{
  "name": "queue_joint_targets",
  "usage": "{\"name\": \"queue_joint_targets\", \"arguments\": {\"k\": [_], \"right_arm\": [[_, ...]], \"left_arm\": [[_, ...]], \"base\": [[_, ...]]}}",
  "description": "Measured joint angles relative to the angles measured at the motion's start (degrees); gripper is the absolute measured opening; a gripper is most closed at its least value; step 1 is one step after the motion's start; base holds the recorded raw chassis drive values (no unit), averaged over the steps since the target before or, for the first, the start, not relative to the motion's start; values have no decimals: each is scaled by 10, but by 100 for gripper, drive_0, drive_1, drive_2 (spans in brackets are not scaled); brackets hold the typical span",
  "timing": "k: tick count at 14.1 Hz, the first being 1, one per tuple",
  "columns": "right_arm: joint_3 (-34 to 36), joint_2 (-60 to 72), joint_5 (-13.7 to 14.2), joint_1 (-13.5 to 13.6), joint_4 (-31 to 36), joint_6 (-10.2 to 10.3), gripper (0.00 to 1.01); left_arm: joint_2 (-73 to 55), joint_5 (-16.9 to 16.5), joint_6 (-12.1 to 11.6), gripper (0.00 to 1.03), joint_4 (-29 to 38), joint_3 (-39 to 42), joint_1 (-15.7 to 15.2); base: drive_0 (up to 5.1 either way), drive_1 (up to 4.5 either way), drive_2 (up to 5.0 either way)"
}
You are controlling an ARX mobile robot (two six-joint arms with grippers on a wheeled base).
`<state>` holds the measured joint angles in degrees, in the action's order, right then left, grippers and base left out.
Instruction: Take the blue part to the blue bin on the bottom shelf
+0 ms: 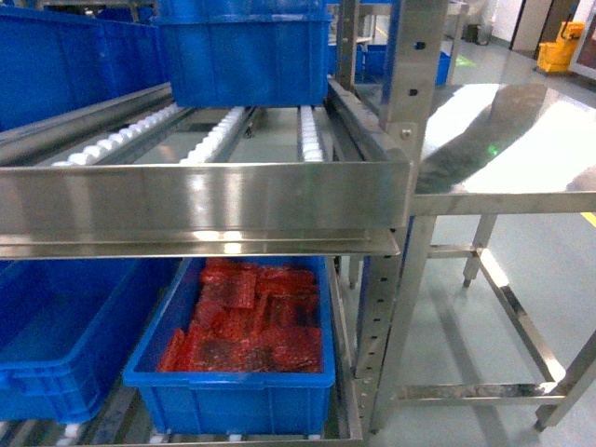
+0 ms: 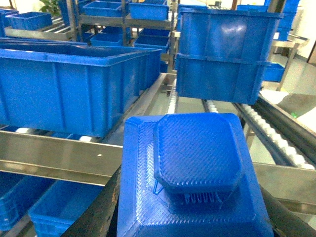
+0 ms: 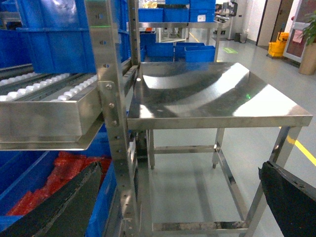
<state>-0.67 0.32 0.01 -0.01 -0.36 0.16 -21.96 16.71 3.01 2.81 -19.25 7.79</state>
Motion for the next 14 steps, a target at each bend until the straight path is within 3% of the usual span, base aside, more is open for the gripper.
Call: {"name": "queue_joint_targets", "arguments": {"k": [14], "right_arm": [[0,0,0,0,2,0,98]], "left_arm": [[-1,0,0,43,-2,0,0]], "base": [[-488,194,269]]}}
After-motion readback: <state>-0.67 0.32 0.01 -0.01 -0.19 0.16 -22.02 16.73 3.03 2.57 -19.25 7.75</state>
